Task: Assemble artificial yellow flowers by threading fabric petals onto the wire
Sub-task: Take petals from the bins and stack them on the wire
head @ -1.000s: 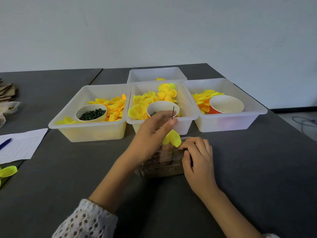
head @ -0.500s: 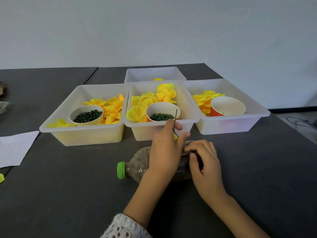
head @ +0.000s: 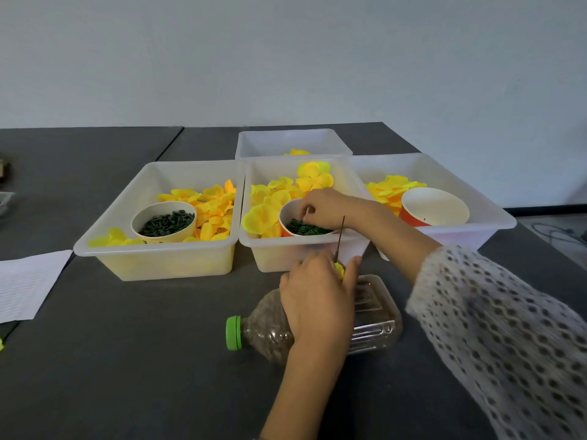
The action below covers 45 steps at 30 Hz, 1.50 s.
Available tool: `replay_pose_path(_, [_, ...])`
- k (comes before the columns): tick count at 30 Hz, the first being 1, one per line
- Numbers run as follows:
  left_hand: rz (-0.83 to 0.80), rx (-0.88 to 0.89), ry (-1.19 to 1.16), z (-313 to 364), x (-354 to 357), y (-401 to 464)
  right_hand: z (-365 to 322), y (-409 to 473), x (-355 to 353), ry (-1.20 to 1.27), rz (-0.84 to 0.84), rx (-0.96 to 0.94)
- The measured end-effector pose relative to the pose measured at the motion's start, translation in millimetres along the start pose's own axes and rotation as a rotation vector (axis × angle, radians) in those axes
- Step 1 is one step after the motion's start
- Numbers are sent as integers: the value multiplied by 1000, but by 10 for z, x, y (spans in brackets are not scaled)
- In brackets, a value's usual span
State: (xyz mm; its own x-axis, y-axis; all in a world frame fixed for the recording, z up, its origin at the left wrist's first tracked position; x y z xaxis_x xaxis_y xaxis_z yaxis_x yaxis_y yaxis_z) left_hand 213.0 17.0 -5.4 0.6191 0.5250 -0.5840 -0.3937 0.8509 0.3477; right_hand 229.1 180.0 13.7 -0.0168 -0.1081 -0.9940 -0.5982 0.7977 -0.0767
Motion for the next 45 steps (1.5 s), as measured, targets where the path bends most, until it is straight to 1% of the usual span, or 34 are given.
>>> replay_pose_path(1, [6, -1, 1, -5, -1, 5, -10, 68, 97, -85, -70, 4])
replay_pose_path(2, [-1, -5, 3, -13, 9, 11, -1, 120, 177, -114, -111, 17])
replay_pose_path(5, [-36, -19, 7, -33, 52, 22, -41, 185, 230, -91, -70, 3])
replay_pose_path(8, [-58, -24, 6, -36, 74, 25, -45, 219, 231, -82, -63, -9])
replay_pose_path(16, [-60, -32, 32, -29, 60, 22, -75, 122, 273, -79, -105, -18])
replay_pose_path(24, [-63, -29, 36, 0, 49, 17, -124, 73, 230, -6, -79, -22])
replay_pose_path(34, [-39, -4, 38, 8, 57, 16, -49, 59, 106, 43, 72, 22])
replay_pose_path(37, [-30, 1, 24, 11, 57, 13, -19, 17, 56, 15, 114, 32])
replay_pose_path(42, [-30, 7, 14, 21, 61, 14, 2, -45, -65, -37, 238, 41])
replay_pose_path(45, [-31, 9, 2, 19, 61, 10, 29, -47, -79, 14, 268, 45])
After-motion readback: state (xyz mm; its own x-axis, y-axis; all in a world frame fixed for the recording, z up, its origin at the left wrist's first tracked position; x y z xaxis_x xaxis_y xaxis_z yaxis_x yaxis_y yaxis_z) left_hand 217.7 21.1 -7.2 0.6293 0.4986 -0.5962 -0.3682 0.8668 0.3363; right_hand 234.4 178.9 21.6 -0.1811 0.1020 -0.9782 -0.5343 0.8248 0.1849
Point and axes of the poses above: each hand's wrist, its own y-axis towards the middle knuckle, its own x-axis out of the palm, z = x × y, the point moved 8 cm from there along y, towards the middle knuckle, and after that the axes turned 9 degrees about -y, right-handed, at the moved point
